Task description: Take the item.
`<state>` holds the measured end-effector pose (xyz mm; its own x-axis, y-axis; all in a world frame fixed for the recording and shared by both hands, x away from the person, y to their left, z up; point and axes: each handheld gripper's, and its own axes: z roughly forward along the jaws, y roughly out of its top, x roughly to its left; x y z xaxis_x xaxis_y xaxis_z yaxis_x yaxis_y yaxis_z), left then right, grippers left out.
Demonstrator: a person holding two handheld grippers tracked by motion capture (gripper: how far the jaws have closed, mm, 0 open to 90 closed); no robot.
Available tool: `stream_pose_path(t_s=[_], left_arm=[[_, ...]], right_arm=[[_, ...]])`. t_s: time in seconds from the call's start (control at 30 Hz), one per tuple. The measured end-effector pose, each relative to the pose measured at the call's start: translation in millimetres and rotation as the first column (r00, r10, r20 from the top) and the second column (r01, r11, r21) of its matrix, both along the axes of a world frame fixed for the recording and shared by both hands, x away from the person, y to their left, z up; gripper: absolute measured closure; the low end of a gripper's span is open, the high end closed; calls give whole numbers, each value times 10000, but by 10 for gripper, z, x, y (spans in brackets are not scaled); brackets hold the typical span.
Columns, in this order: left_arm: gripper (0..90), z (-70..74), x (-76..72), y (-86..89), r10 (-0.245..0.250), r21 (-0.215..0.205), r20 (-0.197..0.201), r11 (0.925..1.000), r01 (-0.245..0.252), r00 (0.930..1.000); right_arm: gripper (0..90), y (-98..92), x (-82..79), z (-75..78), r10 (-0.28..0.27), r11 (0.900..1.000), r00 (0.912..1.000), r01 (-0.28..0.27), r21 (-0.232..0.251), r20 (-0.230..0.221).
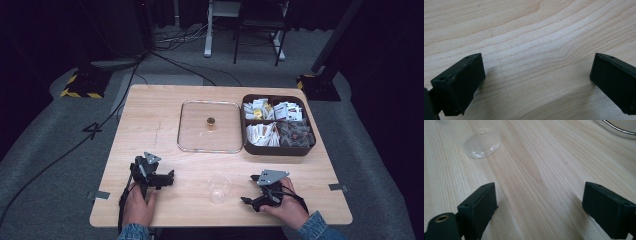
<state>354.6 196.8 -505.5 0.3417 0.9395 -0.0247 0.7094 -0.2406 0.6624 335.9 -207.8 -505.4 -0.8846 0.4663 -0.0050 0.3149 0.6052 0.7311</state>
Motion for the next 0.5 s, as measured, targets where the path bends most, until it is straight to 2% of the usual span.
stream_pose_path(t_s=[0.5], left_arm=[[1,1,4,-5,51,10,-2,10000,-51,10000]], right_arm=[[133,-6,-12,2,-21,10000,10000,21,14,22]])
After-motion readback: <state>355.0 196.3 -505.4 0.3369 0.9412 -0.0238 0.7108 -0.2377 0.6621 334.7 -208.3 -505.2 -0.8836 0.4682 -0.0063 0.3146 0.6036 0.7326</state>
